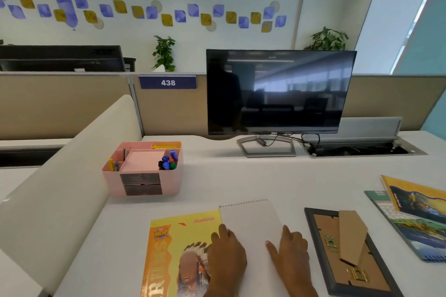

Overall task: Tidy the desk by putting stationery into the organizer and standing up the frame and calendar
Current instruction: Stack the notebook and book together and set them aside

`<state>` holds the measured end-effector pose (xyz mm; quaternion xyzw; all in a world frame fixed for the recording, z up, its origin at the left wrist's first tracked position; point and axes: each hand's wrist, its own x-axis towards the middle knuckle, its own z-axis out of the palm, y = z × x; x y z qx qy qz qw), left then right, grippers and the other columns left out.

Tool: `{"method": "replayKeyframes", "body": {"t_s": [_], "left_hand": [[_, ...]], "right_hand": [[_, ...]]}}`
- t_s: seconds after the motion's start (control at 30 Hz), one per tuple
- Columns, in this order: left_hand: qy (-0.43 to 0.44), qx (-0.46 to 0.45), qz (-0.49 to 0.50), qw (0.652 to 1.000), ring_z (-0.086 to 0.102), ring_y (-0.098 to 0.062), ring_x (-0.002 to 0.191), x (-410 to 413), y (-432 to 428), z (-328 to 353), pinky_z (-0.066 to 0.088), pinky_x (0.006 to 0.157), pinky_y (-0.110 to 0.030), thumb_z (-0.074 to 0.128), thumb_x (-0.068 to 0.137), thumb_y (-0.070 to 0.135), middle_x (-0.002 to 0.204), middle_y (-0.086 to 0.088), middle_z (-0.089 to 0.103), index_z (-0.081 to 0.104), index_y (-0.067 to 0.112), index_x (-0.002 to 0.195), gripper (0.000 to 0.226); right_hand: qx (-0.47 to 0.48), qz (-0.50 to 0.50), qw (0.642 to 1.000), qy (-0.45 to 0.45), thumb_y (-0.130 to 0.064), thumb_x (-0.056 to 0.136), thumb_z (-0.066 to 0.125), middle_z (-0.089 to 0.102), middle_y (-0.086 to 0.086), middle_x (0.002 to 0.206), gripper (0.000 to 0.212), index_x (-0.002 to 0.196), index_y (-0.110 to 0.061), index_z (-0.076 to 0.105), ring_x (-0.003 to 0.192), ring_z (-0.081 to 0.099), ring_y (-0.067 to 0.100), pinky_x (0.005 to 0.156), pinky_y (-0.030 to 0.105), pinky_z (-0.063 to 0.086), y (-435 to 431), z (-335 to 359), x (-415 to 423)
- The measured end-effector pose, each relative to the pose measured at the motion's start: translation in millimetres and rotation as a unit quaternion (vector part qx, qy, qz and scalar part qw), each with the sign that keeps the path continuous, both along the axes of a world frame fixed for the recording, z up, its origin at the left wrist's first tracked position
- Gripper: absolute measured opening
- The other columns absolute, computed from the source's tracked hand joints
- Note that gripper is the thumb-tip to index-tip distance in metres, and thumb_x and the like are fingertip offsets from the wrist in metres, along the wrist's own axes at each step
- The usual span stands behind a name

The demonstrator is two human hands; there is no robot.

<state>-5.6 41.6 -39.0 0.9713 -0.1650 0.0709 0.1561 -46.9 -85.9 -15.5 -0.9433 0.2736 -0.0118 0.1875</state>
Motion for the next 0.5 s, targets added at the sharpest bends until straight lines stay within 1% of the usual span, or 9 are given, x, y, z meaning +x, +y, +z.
{"method": "replayKeyframes", "body": {"t_s": [0.07, 0.13, 0.2, 0.27, 0.33, 0.37, 0.4, 0.43, 0.5], "left_hand": [[-0.008, 0.003, 0.009, 1.000, 0.049, -0.021, 0.038, 0, -5, -1, 0.030, 0.021, -0.024, 0.088, 0.011, 0.017, 0.059, -0.010, 0.058, 0.059, 0.000, 0.046, 0.048], [-0.013, 0.005, 0.014, 1.000, 0.048, -0.021, 0.037, 1, -8, 0, 0.029, 0.020, -0.024, 0.087, 0.010, 0.015, 0.059, -0.010, 0.057, 0.057, 0.001, 0.044, 0.047], [-0.020, 0.006, 0.015, 1.000, 0.048, -0.021, 0.037, 3, -9, -1, 0.029, 0.020, -0.024, 0.087, 0.012, 0.015, 0.058, -0.009, 0.056, 0.055, 0.005, 0.043, 0.045], [-0.019, 0.011, 0.015, 1.000, 0.048, -0.021, 0.037, 2, -9, -2, 0.030, 0.022, -0.023, 0.087, 0.013, 0.014, 0.057, -0.009, 0.055, 0.055, 0.006, 0.043, 0.045], [-0.021, 0.011, 0.015, 1.000, 0.049, -0.020, 0.038, 2, -8, -3, 0.031, 0.024, -0.024, 0.087, 0.014, 0.014, 0.057, -0.009, 0.055, 0.056, 0.007, 0.045, 0.045], [-0.015, 0.009, 0.012, 1.000, 0.050, -0.020, 0.039, 1, -8, -3, 0.033, 0.025, -0.024, 0.088, 0.015, 0.015, 0.057, -0.008, 0.056, 0.056, 0.007, 0.046, 0.045], [-0.011, 0.001, 0.014, 1.000, 0.051, -0.020, 0.040, 2, -6, -4, 0.034, 0.026, -0.024, 0.088, 0.017, 0.016, 0.057, -0.008, 0.057, 0.057, 0.008, 0.048, 0.045], [-0.014, -0.005, 0.014, 1.000, 0.053, -0.019, 0.041, 2, -4, -5, 0.035, 0.027, -0.023, 0.088, 0.019, 0.017, 0.058, -0.007, 0.057, 0.057, 0.009, 0.050, 0.044], [-0.036, -0.026, 0.022, 0.999, 0.056, -0.020, 0.044, 4, 4, -8, 0.038, 0.031, -0.024, 0.087, 0.033, 0.015, 0.060, -0.007, 0.057, 0.058, 0.008, 0.056, 0.037]], "right_hand": [[0.021, -0.004, 1.000, 0.014, -0.045, 0.092, 0.041, 0.037, 0.013, 0.136, 0.063, 0.139, -0.008, 0.021, 0.127, 0.035, 0.025, 0.101, 0.031, 0.039, -2, 6, 2], [0.065, -0.022, 0.997, 0.036, -0.042, 0.090, 0.047, 0.041, 0.015, 0.133, 0.059, 0.133, -0.007, 0.030, 0.125, 0.038, 0.028, 0.099, 0.034, 0.041, -8, 11, 7], [0.130, -0.038, 0.990, 0.046, -0.038, 0.087, 0.054, 0.045, 0.017, 0.129, 0.053, 0.126, -0.005, 0.039, 0.122, 0.043, 0.030, 0.097, 0.037, 0.043, -17, 14, 10], [0.201, -0.049, 0.978, 0.033, -0.031, 0.084, 0.059, 0.050, 0.017, 0.127, 0.051, 0.124, -0.002, 0.043, 0.118, 0.048, 0.032, 0.094, 0.036, 0.044, -26, 16, 13], [0.247, -0.037, 0.968, 0.019, -0.023, 0.083, 0.061, 0.058, 0.014, 0.113, 0.036, 0.112, -0.004, 0.052, 0.103, 0.056, 0.027, 0.084, 0.032, 0.048, -31, 20, 14], [0.264, -0.028, 0.964, 0.011, -0.020, 0.083, 0.061, 0.058, 0.011, 0.102, 0.024, 0.101, -0.007, 0.054, 0.093, 0.056, 0.023, 0.073, 0.028, 0.049, -33, 23, 14], [0.280, -0.024, 0.960, 0.001, -0.018, 0.083, 0.061, 0.056, 0.008, 0.096, 0.018, 0.095, -0.008, 0.051, 0.086, 0.054, 0.020, 0.061, 0.022, 0.045, -34, 26, 13], [0.297, -0.024, 0.954, -0.013, -0.017, 0.083, 0.060, 0.054, 0.006, 0.093, 0.017, 0.093, -0.009, 0.049, 0.084, 0.052, 0.019, 0.055, 0.018, 0.040, -36, 27, 12], [0.339, -0.018, 0.940, -0.036, -0.017, 0.084, 0.059, 0.055, 0.007, 0.093, 0.014, 0.086, -0.011, 0.047, 0.081, 0.052, 0.019, 0.056, 0.022, 0.037, -39, 28, 12]]}}
